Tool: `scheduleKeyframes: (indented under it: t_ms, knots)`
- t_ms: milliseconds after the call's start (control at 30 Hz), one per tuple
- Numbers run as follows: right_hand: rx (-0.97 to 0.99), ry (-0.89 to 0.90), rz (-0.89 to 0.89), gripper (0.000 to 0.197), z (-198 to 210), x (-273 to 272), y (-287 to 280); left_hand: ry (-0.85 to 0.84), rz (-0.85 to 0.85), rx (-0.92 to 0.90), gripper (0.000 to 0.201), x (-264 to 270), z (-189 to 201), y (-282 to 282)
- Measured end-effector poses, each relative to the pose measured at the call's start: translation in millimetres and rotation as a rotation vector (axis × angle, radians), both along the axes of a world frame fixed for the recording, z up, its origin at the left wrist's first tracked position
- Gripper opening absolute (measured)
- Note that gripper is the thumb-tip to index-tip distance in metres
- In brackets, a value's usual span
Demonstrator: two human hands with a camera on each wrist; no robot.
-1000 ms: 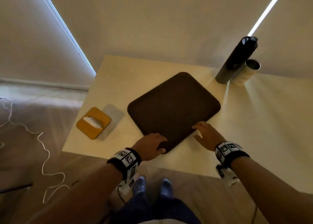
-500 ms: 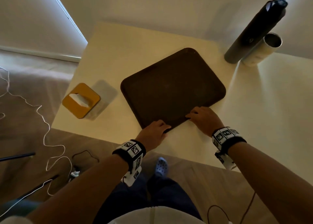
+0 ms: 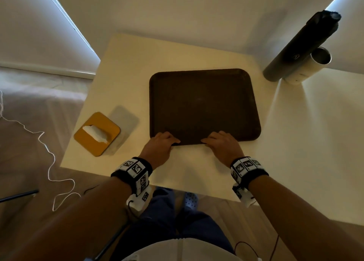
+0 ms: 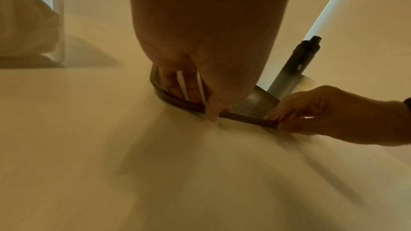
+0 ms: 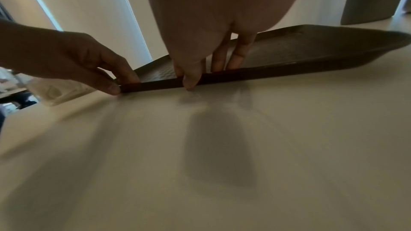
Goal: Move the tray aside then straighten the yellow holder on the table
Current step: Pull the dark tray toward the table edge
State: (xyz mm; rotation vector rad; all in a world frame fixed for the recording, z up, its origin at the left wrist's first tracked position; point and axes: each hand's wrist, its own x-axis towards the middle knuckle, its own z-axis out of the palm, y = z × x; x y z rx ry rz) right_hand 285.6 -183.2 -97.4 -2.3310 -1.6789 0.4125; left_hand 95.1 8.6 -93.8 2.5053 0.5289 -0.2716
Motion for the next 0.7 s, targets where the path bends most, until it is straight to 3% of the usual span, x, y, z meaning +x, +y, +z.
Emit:
scheduleKeyframes:
  t_ms: [367,567,700]
  knots:
    - [-0.011,0.004,-0.234,0.024,-2.5,0.4,68.8,-0.018,-0.039,0.054,0.032,43.0,2.6,80.9]
    - [-0.002,0.013,-0.313,0.035,-4.2,11.8,78.5,0.012,-0.067,0.063,0.032,63.4,3.0,97.9]
    - [-0.011,-0.008,-0.345,0.027,-8.0,23.3,68.7,-0.001,-0.050,0.077,0.031,68.4,1.9,99.9]
